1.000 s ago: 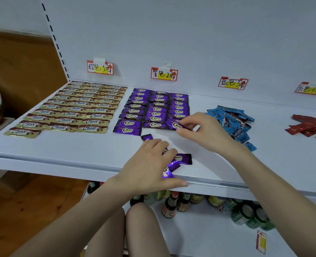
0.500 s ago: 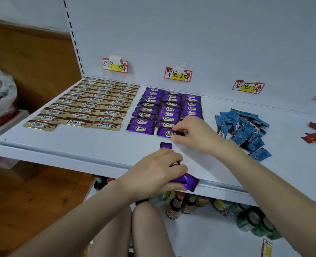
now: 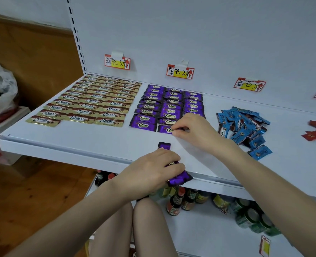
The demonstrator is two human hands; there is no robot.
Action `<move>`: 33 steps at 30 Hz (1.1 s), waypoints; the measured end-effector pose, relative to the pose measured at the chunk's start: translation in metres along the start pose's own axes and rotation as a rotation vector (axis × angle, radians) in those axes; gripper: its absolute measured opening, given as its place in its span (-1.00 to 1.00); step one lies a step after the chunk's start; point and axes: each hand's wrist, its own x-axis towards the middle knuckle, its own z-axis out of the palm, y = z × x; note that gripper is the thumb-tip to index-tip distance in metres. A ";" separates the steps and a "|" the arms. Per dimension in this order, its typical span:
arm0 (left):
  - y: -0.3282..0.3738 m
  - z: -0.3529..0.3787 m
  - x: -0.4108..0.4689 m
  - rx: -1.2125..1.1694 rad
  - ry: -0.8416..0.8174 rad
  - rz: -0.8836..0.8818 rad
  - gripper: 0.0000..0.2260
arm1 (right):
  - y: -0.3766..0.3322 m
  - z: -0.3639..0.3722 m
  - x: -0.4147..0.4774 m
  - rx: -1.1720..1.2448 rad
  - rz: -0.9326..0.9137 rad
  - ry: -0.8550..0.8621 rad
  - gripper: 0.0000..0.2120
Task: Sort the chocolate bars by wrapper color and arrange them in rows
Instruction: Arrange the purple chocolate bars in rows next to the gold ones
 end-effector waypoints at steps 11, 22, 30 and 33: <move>-0.001 -0.004 -0.008 -0.093 0.084 -0.080 -0.71 | 0.002 0.005 0.001 -0.024 0.001 0.019 -0.81; 0.003 -0.004 -0.013 -0.105 0.107 -0.149 -0.70 | -0.004 0.007 0.001 -0.018 0.069 0.040 -0.81; 0.006 -0.003 -0.011 -0.190 0.183 -0.229 -0.74 | -0.003 0.006 0.001 -0.027 0.088 0.027 -0.82; 0.009 -0.007 -0.007 -0.244 0.352 -0.317 -0.82 | -0.005 0.005 0.000 -0.030 0.101 0.009 -0.83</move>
